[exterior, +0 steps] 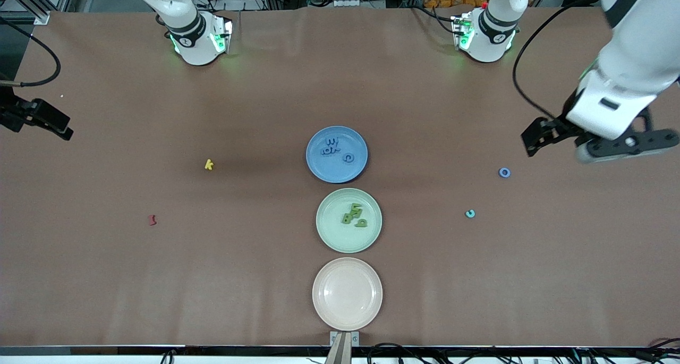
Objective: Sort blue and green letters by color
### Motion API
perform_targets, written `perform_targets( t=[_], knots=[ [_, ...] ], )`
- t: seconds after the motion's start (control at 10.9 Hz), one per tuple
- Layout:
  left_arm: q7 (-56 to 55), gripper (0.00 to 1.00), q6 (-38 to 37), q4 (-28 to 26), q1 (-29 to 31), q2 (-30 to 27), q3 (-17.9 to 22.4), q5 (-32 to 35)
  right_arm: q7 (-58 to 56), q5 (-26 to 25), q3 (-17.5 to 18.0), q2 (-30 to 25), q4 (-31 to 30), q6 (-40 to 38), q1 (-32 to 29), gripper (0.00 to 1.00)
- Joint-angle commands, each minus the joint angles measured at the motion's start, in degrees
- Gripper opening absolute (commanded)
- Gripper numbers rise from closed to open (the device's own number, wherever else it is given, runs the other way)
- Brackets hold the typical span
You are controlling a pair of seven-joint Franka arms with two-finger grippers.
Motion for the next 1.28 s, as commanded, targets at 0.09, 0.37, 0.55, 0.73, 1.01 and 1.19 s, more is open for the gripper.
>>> perform_targets(
  t=[0.09, 0.37, 0.55, 0.73, 1.01, 1.19],
  knots=[
    [8.0, 1.0, -2.0, -1.7, 3.8, -4.0, 0.2, -2.9, 1.0, 0.9, -0.4, -0.9, -1.9, 5.3, 0.2, 1.0],
    [13.8, 1.0, -5.4, -2.2, 8.7, -5.6, 0.8, -6.8, 0.6, 0.9, -0.2, -0.9, -1.8, 4.5, 0.2, 1.0],
    [14.0, 1.0, -6.7, -2.3, 9.8, -6.5, 0.9, -8.3, 0.3, 0.9, -0.2, -1.0, -1.8, 2.1, 0.2, 1.0],
    [14.1, 1.0, -6.8, -2.3, 9.8, -7.0, 0.9, -8.2, 0.2, 0.9, -0.1, -1.2, -2.0, 1.4, 0.2, 1.0],
    [16.2, 1.0, -7.4, -2.6, 9.5, -8.3, 0.9, -7.9, -4.1, 0.8, 0.3, -1.2, -2.2, 0.9, 0.5, 1.0],
    [16.3, 1.0, -7.3, -3.1, 9.8, -8.1, 1.0, -8.0, -7.1, 0.8, 0.4, -1.1, -1.9, -1.0, 0.7, 1.0]
  ],
)
